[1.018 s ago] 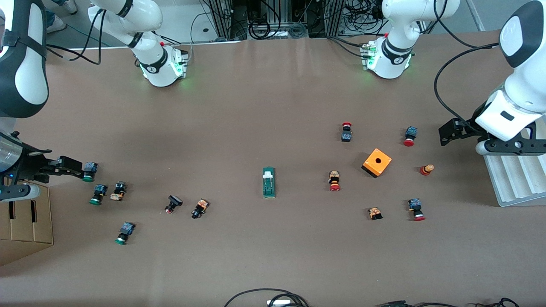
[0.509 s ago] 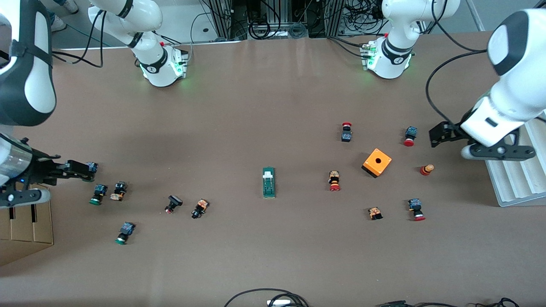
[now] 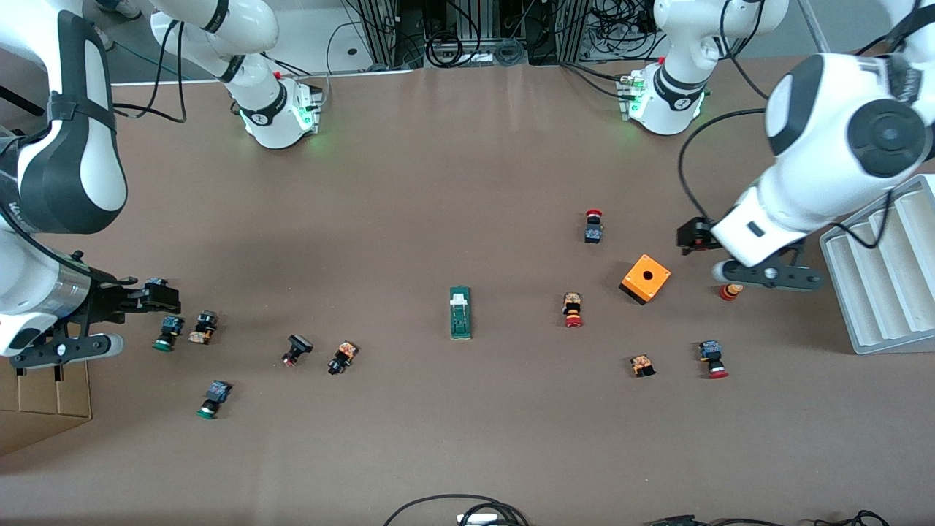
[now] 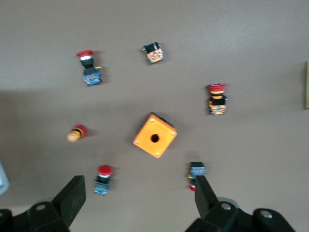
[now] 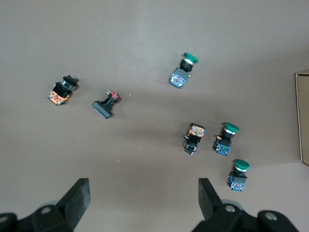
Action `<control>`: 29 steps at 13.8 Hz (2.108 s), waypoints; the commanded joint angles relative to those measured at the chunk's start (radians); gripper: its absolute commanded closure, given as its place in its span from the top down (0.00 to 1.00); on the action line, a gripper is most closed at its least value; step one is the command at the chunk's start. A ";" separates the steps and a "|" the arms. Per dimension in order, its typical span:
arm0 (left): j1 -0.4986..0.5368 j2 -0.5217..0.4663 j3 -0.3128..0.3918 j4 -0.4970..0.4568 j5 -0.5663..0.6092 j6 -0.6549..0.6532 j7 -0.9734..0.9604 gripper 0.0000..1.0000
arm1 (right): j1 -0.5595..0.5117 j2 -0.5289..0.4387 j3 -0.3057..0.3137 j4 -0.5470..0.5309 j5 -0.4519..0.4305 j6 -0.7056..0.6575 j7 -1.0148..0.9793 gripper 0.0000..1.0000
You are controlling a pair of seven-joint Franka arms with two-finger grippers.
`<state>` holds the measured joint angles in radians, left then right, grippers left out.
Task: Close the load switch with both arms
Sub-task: 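Move the left gripper toward the green switch while the right gripper follows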
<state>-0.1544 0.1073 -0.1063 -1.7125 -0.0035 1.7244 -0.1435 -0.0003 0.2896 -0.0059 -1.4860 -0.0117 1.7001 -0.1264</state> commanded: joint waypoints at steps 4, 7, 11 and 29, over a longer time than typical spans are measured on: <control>-0.197 0.005 0.004 0.007 -0.012 0.061 -0.319 1.00 | 0.002 0.005 0.001 0.016 0.016 0.013 -0.006 1.00; -0.283 0.028 0.004 0.008 -0.010 0.133 -0.444 1.00 | 0.051 0.010 0.001 0.016 0.019 0.036 0.007 1.00; -0.399 0.075 0.005 -0.001 0.016 0.273 -0.595 1.00 | 0.089 0.025 0.000 0.016 0.070 0.075 0.018 1.00; -0.708 0.342 0.005 -0.087 0.759 0.656 -1.465 1.00 | 0.218 0.138 0.000 0.015 0.111 0.282 -0.013 1.00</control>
<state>-0.8389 0.4104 -0.1153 -1.8165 0.6327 2.3672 -1.4877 0.2084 0.4110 -0.0001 -1.4846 0.0910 1.9558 -0.1152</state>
